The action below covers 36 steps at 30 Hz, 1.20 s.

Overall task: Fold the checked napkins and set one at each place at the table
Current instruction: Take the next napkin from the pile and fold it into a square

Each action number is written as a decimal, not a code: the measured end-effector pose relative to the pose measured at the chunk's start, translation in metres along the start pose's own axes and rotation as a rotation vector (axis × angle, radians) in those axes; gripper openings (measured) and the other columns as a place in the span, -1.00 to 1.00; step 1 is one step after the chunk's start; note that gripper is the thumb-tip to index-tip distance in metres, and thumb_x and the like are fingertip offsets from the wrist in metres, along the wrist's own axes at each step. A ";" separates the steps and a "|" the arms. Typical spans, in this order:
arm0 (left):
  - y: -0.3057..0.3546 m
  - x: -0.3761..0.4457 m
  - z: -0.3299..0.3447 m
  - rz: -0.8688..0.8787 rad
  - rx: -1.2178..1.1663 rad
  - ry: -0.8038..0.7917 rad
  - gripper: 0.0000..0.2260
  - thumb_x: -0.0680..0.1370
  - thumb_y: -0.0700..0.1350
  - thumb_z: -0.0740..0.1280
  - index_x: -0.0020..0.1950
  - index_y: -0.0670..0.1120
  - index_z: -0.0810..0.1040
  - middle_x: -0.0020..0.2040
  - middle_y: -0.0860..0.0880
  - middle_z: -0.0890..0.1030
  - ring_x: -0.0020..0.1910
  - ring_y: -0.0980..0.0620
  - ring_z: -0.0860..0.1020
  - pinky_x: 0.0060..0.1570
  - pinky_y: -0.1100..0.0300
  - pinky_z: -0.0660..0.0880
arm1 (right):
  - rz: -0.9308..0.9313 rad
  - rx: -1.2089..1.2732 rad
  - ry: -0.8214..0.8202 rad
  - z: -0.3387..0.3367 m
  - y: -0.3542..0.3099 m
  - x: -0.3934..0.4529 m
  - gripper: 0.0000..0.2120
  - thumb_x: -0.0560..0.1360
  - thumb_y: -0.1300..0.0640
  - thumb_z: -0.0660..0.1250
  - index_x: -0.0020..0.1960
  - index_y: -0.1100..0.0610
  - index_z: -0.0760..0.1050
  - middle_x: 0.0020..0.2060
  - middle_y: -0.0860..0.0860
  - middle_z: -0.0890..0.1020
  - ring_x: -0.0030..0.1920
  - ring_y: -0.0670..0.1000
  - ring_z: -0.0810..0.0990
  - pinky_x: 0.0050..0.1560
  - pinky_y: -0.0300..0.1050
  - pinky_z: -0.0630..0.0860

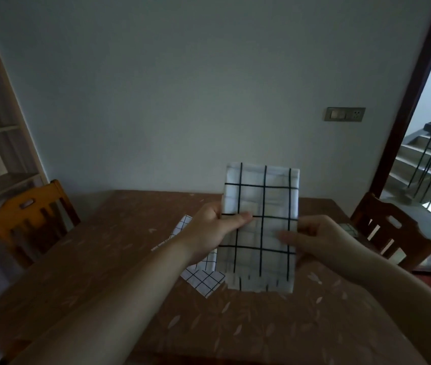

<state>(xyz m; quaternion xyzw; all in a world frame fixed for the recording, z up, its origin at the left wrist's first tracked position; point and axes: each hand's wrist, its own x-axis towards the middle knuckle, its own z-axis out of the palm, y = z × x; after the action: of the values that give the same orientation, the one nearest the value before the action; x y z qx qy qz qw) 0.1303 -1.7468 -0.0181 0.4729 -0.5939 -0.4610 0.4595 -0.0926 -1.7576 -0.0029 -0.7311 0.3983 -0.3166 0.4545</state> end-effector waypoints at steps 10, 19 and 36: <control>-0.002 -0.003 -0.014 -0.111 -0.100 -0.203 -0.62 0.44 -0.07 0.41 0.23 -0.12 0.53 0.06 -0.18 0.68 0.03 -0.19 0.67 -0.02 -0.06 0.63 | 0.131 0.412 -0.094 -0.016 0.013 0.003 -0.68 0.46 0.19 0.28 0.18 0.26 0.55 0.04 0.30 0.66 -0.01 0.28 0.67 -0.14 0.03 0.68; 0.006 -0.003 -0.005 -0.034 -0.383 -0.164 -0.65 0.51 -0.31 0.23 -0.38 -0.06 0.66 -0.35 -0.02 0.61 -0.39 0.06 0.60 -0.43 0.25 0.55 | 0.039 0.655 -0.056 -0.016 0.011 0.008 -0.80 0.36 0.30 0.26 -0.42 0.14 0.49 -0.28 0.23 0.61 -0.34 0.17 0.63 -0.41 -0.07 0.57; -0.003 -0.006 0.008 -0.026 -0.031 0.063 -0.84 0.61 -0.07 0.30 0.13 -0.08 0.58 -0.17 -0.05 0.69 -0.38 -0.04 0.65 -0.37 0.14 0.62 | 0.064 0.527 0.084 -0.019 0.015 0.007 -0.78 0.59 0.16 0.13 0.10 0.16 0.52 -0.05 0.29 0.65 -0.17 0.26 0.62 -0.25 0.06 0.59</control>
<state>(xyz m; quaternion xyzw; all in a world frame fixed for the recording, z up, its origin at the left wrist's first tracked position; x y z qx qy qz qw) 0.1233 -1.7406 -0.0233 0.4879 -0.5657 -0.4610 0.4790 -0.1092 -1.7753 -0.0090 -0.5608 0.3436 -0.4250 0.6219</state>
